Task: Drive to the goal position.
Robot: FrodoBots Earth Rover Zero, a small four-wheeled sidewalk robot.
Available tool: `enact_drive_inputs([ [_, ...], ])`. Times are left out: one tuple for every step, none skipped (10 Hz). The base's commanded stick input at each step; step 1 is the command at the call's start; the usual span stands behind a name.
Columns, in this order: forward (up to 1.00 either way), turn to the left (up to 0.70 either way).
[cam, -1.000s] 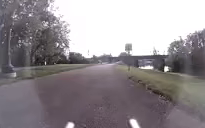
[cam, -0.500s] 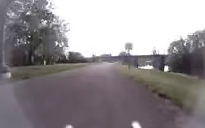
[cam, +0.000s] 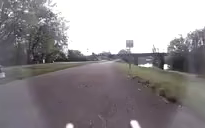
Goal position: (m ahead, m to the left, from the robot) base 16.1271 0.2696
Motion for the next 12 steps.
enact_drive_inputs([
  [0.70,0.00],
  [0.70,0.00],
  [0.70,0.00],
  [0.70,0.00],
  [0.70,0.00],
  [0.70,0.00],
  [0.70,0.00],
  [0.70,0.00],
  [0.70,0.00],
  [0.70,0.00],
  [0.70,0.00],
  [0.70,0.00],
])
